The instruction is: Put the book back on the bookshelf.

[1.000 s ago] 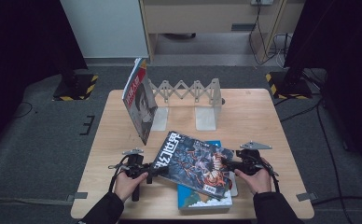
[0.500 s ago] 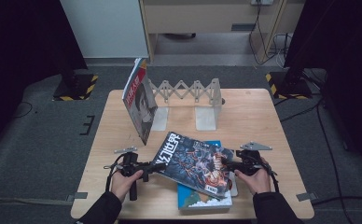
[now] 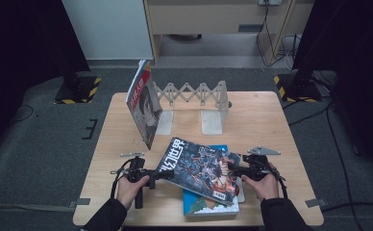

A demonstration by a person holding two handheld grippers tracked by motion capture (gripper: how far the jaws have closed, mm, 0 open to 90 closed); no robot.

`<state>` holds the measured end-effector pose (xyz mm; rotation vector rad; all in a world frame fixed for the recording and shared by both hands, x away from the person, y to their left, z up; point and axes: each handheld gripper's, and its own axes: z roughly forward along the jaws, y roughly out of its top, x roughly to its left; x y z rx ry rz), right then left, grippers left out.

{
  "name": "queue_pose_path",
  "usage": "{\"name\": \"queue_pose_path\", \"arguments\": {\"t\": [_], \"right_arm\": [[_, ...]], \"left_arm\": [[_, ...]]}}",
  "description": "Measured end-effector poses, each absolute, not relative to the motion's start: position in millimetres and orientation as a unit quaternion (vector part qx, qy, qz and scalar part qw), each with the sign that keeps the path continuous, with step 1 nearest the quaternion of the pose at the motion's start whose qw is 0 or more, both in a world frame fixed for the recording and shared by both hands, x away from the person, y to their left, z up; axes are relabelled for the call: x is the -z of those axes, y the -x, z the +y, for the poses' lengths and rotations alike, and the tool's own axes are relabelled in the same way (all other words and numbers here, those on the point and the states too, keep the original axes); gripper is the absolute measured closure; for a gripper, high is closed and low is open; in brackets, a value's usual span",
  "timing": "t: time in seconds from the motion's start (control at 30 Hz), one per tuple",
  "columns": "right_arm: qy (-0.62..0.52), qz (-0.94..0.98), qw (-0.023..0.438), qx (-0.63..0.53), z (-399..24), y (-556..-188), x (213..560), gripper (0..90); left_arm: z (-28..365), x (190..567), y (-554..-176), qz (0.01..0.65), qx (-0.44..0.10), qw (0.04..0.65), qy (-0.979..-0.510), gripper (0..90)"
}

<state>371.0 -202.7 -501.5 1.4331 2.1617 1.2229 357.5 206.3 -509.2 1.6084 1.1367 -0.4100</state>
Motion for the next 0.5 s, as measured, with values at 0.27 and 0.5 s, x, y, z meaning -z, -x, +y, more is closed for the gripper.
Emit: {"name": "queue_pose_path", "arguments": {"t": [0.27, 0.5], "right_arm": [[-0.492, 0.748, 0.137, -0.424, -204, -371, 501, 25.5], [-0.501, 0.737, 0.158, -0.426, -215, -372, 497, 27.4]], "left_arm": [[205, 499, -358, 0.5, 0.182, 0.535, -0.656, 68.4], [203, 488, -357, 0.506, 0.178, 0.534, -0.653, 71.7]]}}
